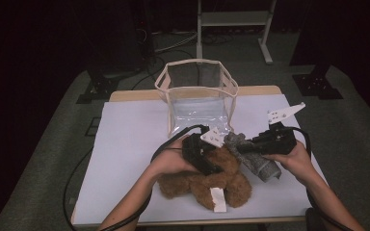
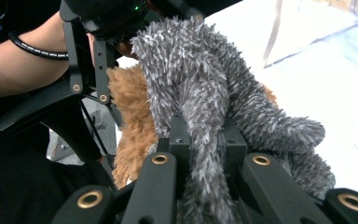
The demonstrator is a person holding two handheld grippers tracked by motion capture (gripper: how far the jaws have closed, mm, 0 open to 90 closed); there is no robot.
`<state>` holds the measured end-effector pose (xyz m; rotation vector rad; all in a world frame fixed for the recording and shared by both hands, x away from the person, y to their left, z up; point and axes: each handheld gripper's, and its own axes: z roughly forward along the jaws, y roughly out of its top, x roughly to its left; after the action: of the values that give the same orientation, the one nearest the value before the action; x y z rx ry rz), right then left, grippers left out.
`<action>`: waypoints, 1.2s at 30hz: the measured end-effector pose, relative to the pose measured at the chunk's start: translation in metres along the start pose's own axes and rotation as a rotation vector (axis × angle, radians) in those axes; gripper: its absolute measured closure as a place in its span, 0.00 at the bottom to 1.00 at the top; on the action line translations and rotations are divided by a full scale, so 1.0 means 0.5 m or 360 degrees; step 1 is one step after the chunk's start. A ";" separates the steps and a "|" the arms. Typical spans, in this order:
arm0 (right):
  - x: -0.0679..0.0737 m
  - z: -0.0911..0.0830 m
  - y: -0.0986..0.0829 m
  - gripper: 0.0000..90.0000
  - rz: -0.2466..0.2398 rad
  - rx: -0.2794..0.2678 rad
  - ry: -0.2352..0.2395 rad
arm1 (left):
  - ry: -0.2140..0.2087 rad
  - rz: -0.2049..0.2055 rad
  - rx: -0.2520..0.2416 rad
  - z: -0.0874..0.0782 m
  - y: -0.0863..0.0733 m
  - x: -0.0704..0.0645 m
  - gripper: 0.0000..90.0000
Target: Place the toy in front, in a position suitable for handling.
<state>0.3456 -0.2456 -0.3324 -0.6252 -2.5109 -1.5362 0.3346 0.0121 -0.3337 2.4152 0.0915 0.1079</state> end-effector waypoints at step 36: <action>0.011 0.058 0.064 0.88 -0.0164 0.0113 -0.0042 | 0.0068 -0.0075 -0.0036 -0.038 -0.120 -0.009 0.30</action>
<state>0.3569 -0.2060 -0.3182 -0.5172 -2.6430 -1.4723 0.3257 0.0691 -0.3595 2.3867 0.1655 0.1383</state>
